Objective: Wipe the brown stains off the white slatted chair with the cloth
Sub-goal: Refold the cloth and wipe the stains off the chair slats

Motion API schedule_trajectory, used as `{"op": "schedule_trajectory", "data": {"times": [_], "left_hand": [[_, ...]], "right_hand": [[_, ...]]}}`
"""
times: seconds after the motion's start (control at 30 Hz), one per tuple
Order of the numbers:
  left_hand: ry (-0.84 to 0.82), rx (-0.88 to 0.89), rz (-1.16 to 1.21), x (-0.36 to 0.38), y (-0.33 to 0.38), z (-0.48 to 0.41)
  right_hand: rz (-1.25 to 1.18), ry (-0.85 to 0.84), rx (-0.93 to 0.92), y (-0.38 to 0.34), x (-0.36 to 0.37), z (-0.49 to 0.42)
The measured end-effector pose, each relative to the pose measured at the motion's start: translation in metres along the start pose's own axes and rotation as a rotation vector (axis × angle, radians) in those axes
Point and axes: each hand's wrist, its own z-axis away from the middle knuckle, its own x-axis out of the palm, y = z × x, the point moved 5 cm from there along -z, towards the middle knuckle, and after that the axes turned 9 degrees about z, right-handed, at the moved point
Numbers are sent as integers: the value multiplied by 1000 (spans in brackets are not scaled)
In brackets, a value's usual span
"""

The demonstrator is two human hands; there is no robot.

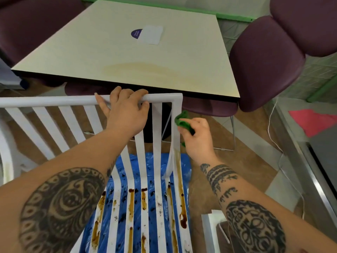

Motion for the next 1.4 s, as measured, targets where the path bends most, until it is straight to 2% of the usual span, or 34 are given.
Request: {"op": "schedule_trajectory", "data": {"times": [0.1,0.23,0.43,0.6,0.67,0.77,0.9,1.0,1.13,1.3,1.33,1.4], "left_hand": [[6,13,1,1,-2,1],[18,29,7,3,-3,1],[49,51,15,5,-5,1],[71,-1,51,6,-3,-3],[94,-11,58,5,-1,-4],[106,-12,50,7,0,-4],[117,-27,56,7,-1,-5],[108,-26,62,7,0,-5],[91,-36,52,6,0,-5],[61,-44,46,4,1,-6],[57,-44,39,4,1,-6],[59,-39,28,5,1,-6]], "right_hand": [[137,-83,-47,12,18,5],[12,-299,41,25,30,15],[-96,-190,66,34,35,24],[169,-315,35,54,45,58],[193,-315,4,46,40,57],[144,-196,-67,25,28,37],[297,-112,-278,11,29,14],[353,-65,-322,23,34,22],[492,-154,-402,35,39,33],[535,-447,-434,43,27,43],[511,-446,-399,42,20,40],[396,-290,-322,34,4,27]]}}
